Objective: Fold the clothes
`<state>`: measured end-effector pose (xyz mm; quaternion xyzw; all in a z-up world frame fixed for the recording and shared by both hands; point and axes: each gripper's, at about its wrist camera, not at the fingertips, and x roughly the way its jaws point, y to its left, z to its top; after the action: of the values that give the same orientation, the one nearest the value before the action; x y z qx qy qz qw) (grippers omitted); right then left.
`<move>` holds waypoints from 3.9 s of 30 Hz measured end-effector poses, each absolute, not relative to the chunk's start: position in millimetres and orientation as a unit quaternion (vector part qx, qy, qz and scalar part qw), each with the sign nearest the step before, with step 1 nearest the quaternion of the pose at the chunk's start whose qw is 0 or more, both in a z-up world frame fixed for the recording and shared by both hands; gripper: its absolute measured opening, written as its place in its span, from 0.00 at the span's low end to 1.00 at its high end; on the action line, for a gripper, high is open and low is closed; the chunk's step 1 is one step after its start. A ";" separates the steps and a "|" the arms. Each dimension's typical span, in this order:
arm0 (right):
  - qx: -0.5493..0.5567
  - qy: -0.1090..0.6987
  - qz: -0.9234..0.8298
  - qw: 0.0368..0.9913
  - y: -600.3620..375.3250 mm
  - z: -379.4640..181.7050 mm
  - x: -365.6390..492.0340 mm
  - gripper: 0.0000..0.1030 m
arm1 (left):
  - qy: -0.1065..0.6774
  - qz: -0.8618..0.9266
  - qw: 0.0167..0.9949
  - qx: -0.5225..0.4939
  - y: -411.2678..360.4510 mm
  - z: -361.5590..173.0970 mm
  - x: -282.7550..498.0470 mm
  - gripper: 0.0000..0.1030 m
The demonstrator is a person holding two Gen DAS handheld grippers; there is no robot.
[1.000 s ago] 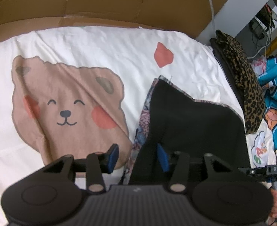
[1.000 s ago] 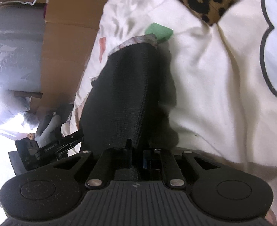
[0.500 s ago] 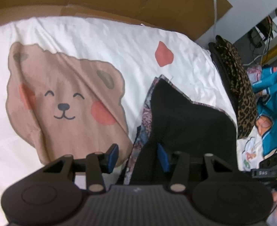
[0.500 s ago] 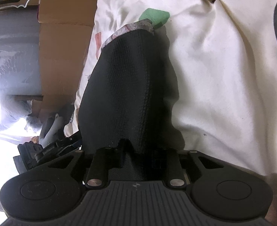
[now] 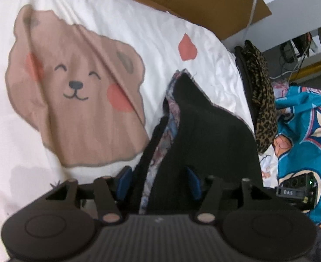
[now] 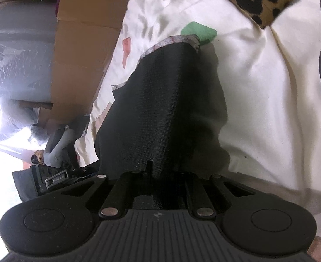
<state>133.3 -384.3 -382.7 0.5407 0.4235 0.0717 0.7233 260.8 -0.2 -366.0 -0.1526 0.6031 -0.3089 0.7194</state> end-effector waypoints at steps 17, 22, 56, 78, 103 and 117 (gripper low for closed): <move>0.512 0.429 0.071 0.741 -421.3 -374.4 148.6 0.07 | 0.618 -0.331 0.695 -0.157 -16.4 -367.1 239.2 0.51; 0.514 0.433 0.069 0.737 -421.5 -377.6 149.1 0.07 | 0.609 -0.321 0.703 -0.179 -11.2 -361.6 251.1 0.60; 0.510 0.437 0.062 0.738 -417.6 -377.6 146.3 0.06 | 0.618 -0.332 0.692 -0.169 -52.1 -372.0 263.3 0.58; 0.496 0.436 0.075 0.747 -418.9 -365.5 147.5 0.07 | 0.611 -0.330 0.710 -0.113 -70.2 -360.0 257.3 0.36; 0.470 0.463 0.026 0.751 -407.5 -371.5 149.1 0.11 | 0.616 -0.294 0.725 -0.094 -82.9 -363.0 251.1 0.42; 0.346 0.497 -0.048 0.794 -366.4 -323.1 159.8 0.07 | 0.597 -0.237 0.766 -0.013 -111.9 -323.4 230.3 0.33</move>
<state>159.8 -366.4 -323.1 0.3462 0.4969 -0.0478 0.7943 230.3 -111.9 -323.4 -0.0129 0.5969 -0.2372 0.7664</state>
